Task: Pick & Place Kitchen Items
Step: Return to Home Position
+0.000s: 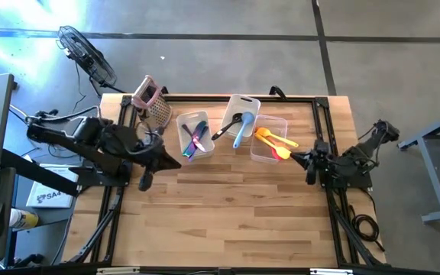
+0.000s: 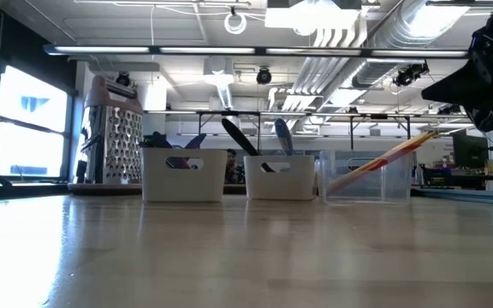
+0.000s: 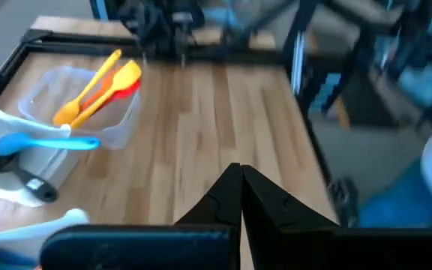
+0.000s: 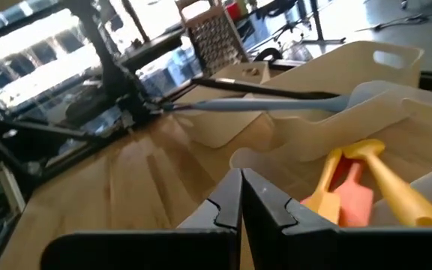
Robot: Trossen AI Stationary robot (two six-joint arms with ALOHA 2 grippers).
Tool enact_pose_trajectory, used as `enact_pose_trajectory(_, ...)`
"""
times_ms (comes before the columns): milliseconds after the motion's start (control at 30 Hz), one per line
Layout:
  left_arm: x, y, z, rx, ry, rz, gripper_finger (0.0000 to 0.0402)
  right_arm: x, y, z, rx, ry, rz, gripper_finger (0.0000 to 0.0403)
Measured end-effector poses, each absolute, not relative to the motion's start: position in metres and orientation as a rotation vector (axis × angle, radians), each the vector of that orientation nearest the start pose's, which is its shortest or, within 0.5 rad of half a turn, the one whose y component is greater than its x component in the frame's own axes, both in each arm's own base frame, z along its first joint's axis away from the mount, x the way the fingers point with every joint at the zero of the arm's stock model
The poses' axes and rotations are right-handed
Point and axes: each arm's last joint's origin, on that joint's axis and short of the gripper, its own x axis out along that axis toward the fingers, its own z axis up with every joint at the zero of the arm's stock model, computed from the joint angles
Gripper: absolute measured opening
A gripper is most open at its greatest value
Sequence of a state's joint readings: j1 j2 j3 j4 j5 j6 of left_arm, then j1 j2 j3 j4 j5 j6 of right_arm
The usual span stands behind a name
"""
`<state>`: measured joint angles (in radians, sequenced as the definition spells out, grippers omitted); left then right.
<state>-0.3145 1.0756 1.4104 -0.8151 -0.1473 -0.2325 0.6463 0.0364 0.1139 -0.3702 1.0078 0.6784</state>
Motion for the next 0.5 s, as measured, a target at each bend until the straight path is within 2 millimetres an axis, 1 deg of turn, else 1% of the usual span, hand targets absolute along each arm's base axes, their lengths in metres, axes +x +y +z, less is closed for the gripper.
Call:
enact_pose_trajectory(133, 0.172, -0.051, 0.397, -0.190, 0.321, -0.104, 0.0000, 0.078, 0.023, 0.167, 0.419, 0.122, -0.351, 0.0003)
enact_pose_trajectory(267, 0.164, -0.046, 0.359, -0.173, 0.244, -0.032, 0.0000, 0.080, 0.020, 0.166, 0.364, 0.151, -0.338, 0.0003)
enact_pose_trajectory(400, 0.160, -0.043, 0.325, -0.172, 0.228, 0.027, 0.0000, 0.081, 0.018, 0.166, 0.325, 0.156, -0.365, 0.0003)
enact_pose_trajectory(500, 0.159, -0.042, 0.307, -0.182, 0.247, 0.040, 0.0000, 0.081, 0.016, 0.166, 0.258, 0.164, -0.384, 0.0003)
